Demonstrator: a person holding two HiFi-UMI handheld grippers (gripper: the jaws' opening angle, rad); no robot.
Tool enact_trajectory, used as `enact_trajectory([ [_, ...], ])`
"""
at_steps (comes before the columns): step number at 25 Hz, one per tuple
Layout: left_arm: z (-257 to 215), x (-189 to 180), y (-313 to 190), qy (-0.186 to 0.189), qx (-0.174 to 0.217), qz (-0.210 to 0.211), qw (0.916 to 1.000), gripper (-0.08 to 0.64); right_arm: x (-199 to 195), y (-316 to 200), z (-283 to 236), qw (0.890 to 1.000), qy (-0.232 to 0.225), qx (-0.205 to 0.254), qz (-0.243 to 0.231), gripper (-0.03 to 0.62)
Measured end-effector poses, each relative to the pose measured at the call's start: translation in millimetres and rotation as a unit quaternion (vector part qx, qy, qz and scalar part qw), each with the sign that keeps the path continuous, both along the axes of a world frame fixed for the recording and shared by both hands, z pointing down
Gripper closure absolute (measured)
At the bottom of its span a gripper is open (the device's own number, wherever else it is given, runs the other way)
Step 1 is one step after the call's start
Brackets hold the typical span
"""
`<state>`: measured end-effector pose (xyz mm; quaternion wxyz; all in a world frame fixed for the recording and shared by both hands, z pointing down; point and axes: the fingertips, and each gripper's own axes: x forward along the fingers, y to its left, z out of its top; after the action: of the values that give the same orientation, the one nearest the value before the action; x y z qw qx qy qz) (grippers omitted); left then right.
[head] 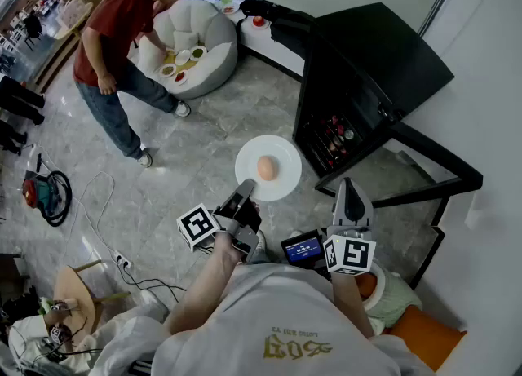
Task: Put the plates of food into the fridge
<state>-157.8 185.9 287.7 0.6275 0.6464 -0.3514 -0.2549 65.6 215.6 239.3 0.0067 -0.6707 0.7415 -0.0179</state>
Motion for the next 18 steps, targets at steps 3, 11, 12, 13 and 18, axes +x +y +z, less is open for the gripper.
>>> enact_trajectory([
  [3, -2, 2, -1, 0.004, 0.0, 0.0, 1.0, 0.541, 1, -2, 0, 1.0, 0.002, -0.003, -0.002, 0.584],
  [11, 1, 5, 3, 0.006, -0.005, -0.003, 1.0, 0.541, -1, 1, 1, 1.0, 0.006, -0.003, -0.014, 0.584],
  [12, 1, 5, 3, 0.007, -0.005, -0.003, 1.0, 0.541, -1, 1, 1, 1.0, 0.006, -0.004, -0.014, 0.583],
  [13, 1, 6, 3, 0.008, -0.005, -0.003, 1.0, 0.541, -1, 2, 2, 1.0, 0.005, -0.005, -0.016, 0.584],
  [18, 1, 11, 5, 0.006, -0.008, -0.002, 0.9999, 0.541, 1, 6, 4, 1.0, -0.002, -0.009, -0.025, 0.583],
])
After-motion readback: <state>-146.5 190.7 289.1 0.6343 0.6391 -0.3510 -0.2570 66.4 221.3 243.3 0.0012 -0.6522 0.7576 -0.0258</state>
